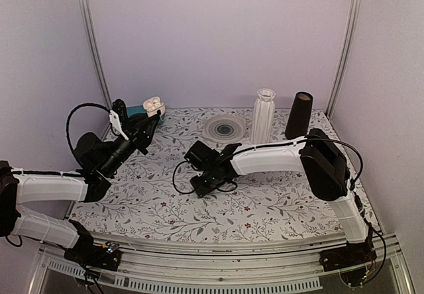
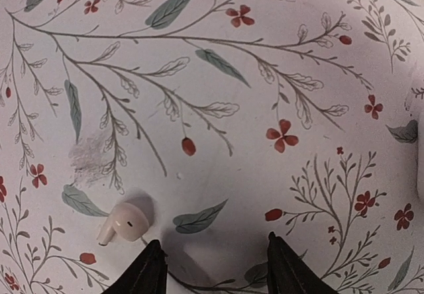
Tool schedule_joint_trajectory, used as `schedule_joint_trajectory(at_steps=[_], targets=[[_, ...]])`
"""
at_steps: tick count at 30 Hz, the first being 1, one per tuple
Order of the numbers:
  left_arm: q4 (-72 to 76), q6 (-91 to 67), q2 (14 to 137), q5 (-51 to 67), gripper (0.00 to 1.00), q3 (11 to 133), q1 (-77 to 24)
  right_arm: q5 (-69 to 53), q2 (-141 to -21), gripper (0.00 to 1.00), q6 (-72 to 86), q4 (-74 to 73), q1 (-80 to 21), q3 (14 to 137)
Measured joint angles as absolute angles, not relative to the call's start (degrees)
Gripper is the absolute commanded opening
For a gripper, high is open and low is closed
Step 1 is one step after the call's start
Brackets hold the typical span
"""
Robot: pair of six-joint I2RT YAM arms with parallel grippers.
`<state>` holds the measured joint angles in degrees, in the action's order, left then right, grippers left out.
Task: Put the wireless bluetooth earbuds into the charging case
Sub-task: Adjust the left earbud at the center of the board.
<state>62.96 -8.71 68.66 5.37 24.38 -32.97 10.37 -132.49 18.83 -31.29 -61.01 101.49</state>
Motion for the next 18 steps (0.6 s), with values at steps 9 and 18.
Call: schedule_joint_trajectory(at_steps=[9, 18], targets=[[62.63, -8.91, 68.64, 5.34, 0.0, 24.38, -32.97, 3.77, -131.79, 0.49, 22.79, -30.92, -56.86, 101.34], [62.57, -9.1, 68.64, 5.34, 0.0, 24.38, -32.97, -3.68, -131.37, 0.47, 26.92, -32.45, -58.61, 103.26]])
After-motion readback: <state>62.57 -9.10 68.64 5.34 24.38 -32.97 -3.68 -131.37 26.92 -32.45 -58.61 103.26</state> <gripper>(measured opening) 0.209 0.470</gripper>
